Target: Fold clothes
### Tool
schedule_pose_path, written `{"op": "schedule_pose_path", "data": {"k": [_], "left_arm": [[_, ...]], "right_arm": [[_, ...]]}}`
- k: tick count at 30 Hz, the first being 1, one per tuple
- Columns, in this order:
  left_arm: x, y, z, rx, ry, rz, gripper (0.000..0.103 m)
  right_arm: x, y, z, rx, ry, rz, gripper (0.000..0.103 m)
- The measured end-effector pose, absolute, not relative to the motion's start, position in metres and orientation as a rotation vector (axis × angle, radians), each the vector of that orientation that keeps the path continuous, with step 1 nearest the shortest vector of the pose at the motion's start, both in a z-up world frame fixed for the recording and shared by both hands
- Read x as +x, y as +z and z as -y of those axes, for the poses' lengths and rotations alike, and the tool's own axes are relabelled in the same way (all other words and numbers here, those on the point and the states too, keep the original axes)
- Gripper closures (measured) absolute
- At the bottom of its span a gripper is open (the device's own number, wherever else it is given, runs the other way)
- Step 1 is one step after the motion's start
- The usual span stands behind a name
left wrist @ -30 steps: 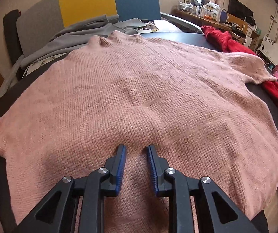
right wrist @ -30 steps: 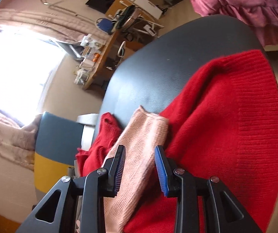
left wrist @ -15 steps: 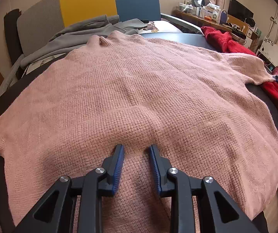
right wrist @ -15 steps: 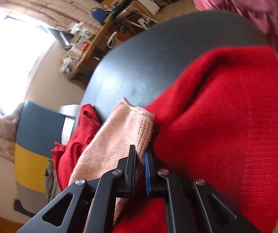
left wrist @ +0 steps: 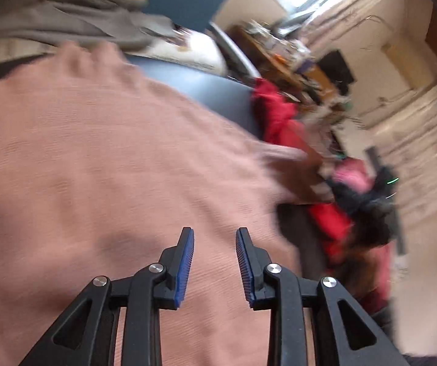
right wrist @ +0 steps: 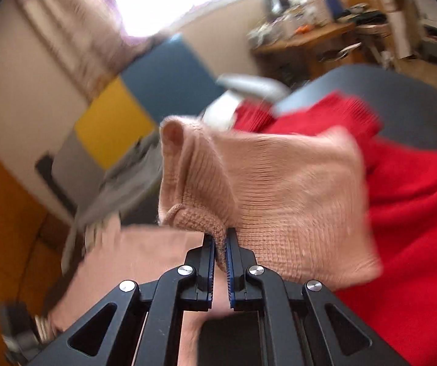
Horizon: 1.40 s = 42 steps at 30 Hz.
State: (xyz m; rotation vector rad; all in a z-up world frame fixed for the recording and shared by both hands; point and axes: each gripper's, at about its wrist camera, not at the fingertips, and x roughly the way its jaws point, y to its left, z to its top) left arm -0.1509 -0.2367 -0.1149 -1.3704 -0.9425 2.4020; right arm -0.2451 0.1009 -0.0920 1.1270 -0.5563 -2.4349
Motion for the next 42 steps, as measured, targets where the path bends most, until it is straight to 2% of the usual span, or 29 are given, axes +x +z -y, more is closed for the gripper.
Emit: {"op": "schedule_pose_path", "data": {"k": [6,9,11,18,22,24,25,27,29,31,33,38,42], "left_arm": [[-0.223,-0.14,0.212,-1.347,2.122,1.206,0.062],[-0.248,-0.158,0.2,-1.37,2.007,1.293,0.057],[-0.262,-0.165,0.194,-1.375,1.957,1.332,0.056],[-0.303,-0.177,0.184,-1.505,1.927,1.255,0.056],[-0.315,-0.19,0.174,-1.618,1.89,1.181,0.056],[-0.317,-0.197,0.173,-1.657,1.86,1.188,0.064],[-0.317,-0.196,0.173,-1.638,1.875,1.188,0.081],[-0.316,-0.187,0.174,-1.604,1.956,1.135,0.099],[-0.315,-0.176,0.178,-1.572,1.993,1.128,0.098],[-0.311,-0.158,0.188,-1.514,2.049,1.13,0.098],[-0.309,-0.137,0.201,-1.447,2.084,1.144,0.098],[-0.302,-0.071,0.241,-1.263,2.177,1.145,0.098],[-0.284,-0.022,0.277,-1.156,2.247,1.122,0.098]], "right_arm": [[-0.235,-0.139,-0.061,1.245,-2.328,0.533,0.096],[-0.229,-0.144,-0.062,1.243,-2.3,0.534,0.096],[-0.224,-0.143,-0.056,1.225,-2.292,0.466,0.096],[-0.204,-0.137,-0.023,1.162,-2.254,0.188,0.096],[-0.195,-0.139,-0.015,1.128,-2.235,0.126,0.096],[-0.193,-0.14,-0.014,1.12,-2.235,0.113,0.096],[-0.193,-0.14,-0.014,1.12,-2.234,0.111,0.096],[-0.193,-0.14,-0.015,1.124,-2.244,0.114,0.095],[-0.193,-0.14,-0.02,1.126,-2.263,0.141,0.093],[-0.192,-0.137,-0.029,1.12,-2.264,0.223,0.083],[-0.19,-0.134,-0.041,1.104,-2.27,0.311,0.06],[-0.179,-0.138,-0.061,1.143,-2.211,0.465,0.055],[-0.168,-0.152,-0.064,1.215,-2.14,0.561,0.043]]}}
